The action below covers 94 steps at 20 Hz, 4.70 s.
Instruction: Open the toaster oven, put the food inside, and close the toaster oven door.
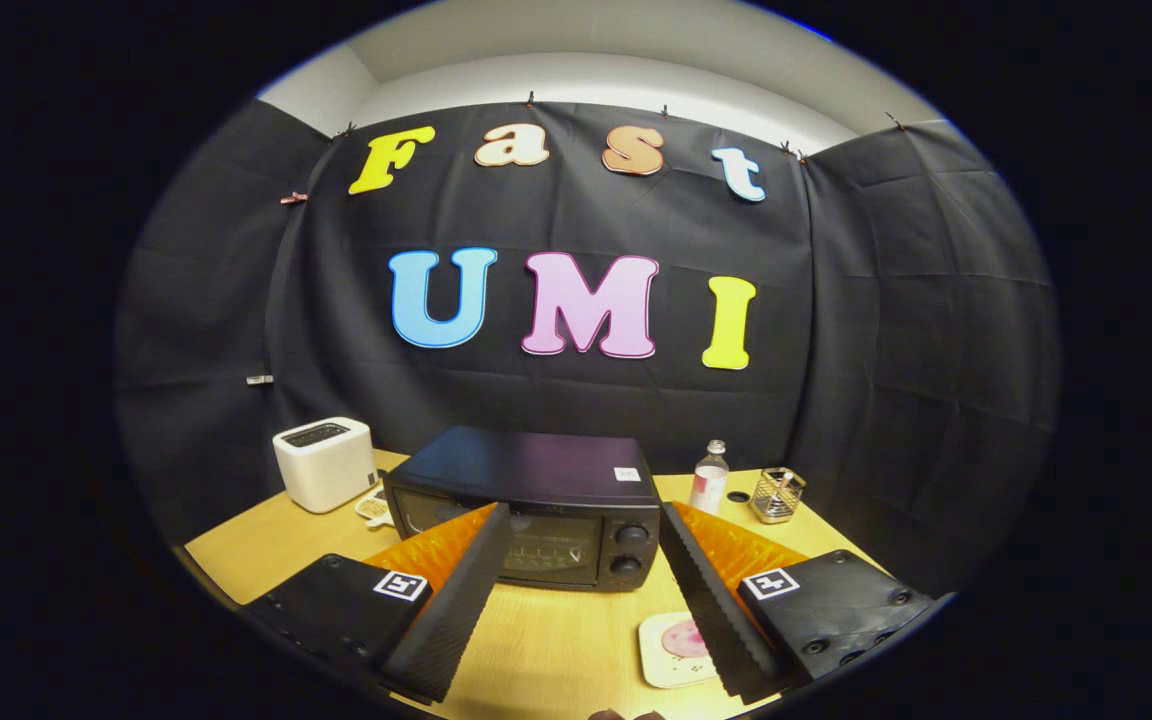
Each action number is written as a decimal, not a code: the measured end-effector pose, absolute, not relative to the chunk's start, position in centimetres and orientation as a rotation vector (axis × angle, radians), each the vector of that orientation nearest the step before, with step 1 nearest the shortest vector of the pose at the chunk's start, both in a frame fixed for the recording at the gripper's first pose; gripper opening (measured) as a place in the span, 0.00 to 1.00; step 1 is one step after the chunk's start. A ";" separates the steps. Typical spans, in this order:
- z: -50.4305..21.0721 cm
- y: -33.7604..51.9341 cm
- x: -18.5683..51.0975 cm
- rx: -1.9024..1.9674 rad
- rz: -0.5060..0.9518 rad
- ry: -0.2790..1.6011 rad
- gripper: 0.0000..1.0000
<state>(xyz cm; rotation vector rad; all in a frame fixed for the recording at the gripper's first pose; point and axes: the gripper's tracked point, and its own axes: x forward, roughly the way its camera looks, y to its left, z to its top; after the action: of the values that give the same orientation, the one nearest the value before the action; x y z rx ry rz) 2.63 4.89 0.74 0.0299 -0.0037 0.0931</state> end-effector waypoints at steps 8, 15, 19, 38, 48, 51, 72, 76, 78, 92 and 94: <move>-0.3 11.5 10.4 0.043 0.083 0.021 0.98; -4.5 14.8 15.9 -0.010 0.066 0.078 0.98; -6.6 15.3 17.5 0.011 0.046 0.137 0.98; -15.9 15.6 7.3 0.072 0.110 0.379 0.95; -20.6 11.4 1.1 0.022 0.229 0.540 0.98; -18.9 6.4 0.2 0.045 0.270 0.570 0.97; -29.1 -14.7 6.3 0.444 0.321 1.048 0.87; -29.9 -14.5 6.9 0.483 0.339 1.102 0.56; -30.5 -14.9 7.3 0.500 0.310 1.126 0.29; -28.8 -14.9 5.2 0.774 0.344 1.124 0.05; -27.7 -15.5 5.0 0.819 0.333 1.101 0.05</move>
<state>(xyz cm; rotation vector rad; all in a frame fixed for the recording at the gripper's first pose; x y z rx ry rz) 5.04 -15.54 -27.74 0.8186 1.1010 0.3332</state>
